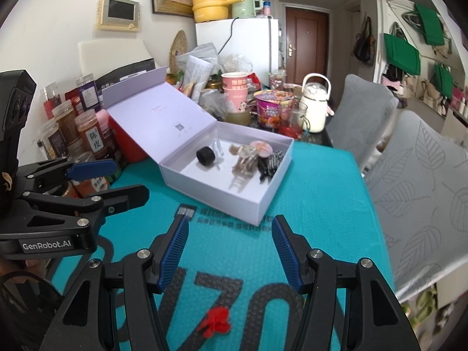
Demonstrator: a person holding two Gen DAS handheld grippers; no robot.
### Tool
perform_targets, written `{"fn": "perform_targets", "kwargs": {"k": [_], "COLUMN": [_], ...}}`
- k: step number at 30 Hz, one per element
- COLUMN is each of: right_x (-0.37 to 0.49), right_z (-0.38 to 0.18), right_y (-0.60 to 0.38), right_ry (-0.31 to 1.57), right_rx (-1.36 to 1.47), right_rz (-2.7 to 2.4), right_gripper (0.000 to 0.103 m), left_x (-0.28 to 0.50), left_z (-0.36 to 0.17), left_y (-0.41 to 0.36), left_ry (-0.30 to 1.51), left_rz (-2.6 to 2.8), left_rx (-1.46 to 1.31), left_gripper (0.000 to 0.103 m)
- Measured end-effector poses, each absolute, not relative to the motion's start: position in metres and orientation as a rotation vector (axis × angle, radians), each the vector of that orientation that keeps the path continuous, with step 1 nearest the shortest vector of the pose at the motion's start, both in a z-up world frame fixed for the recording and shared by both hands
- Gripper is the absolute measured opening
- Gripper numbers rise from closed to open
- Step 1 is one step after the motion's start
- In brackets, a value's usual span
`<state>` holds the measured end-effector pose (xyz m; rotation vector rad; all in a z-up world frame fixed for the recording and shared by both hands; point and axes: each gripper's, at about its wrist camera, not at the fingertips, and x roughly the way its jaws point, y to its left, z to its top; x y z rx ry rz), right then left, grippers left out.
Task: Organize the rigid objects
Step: 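Withdraw both grippers from the box back over the mat, then grasp the red bow clip with the right gripper and lift it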
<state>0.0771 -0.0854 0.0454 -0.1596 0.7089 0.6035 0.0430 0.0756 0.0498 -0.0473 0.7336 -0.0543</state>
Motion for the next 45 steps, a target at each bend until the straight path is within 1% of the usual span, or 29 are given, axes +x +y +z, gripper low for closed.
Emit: {"fn": "perform_targets", "kwargs": {"k": [9,18,25,37,39,40,42,43,45], "right_x": [0.051,0.035,0.033,0.041,0.043,0.044,0.044,0.044,0.046], "right_z": [0.022,-0.014,-0.046,-0.082,-0.085,-0.087,-0.087,-0.086,-0.083], "right_y": [-0.099,-0.104,-0.105,-0.092,-0.091,-0.091,-0.091,-0.093,-0.098], "right_ry": [0.748,0.822,0.897,0.985,0.987,0.992,0.98,0.976,0.968], "right_rx": [-0.152,-0.12,-0.095,-0.093,-0.084,-0.078,-0.07,-0.066,-0.04], "right_rz": [0.549,0.529,0.509,0.516,0.529,0.538,0.546,0.549,0.558], "right_gripper": [0.06,0.06,0.06,0.059,0.051,0.041,0.038,0.032,0.032], "left_x": [0.022,0.008,0.005,0.01,0.012,0.014,0.016,0.018,0.021], "left_z": [0.036,0.007,-0.018,-0.054,-0.057,-0.058,-0.058,-0.058,-0.056], "left_y": [0.066,0.061,0.067,0.08,0.081,0.081,0.079,0.078,0.075], "left_ry": [0.751,0.807,0.85,0.933,0.943,0.946,0.95,0.951,0.947], "left_rz": [-0.102,-0.142,-0.164,-0.128,-0.127,-0.125,-0.125,-0.125,-0.127], "left_rx": [-0.037,-0.04,-0.094,-0.139,-0.139,-0.14,-0.142,-0.141,-0.139], "left_gripper": [0.07,0.07,0.07,0.07,0.07,0.07,0.07,0.07,0.07]}}
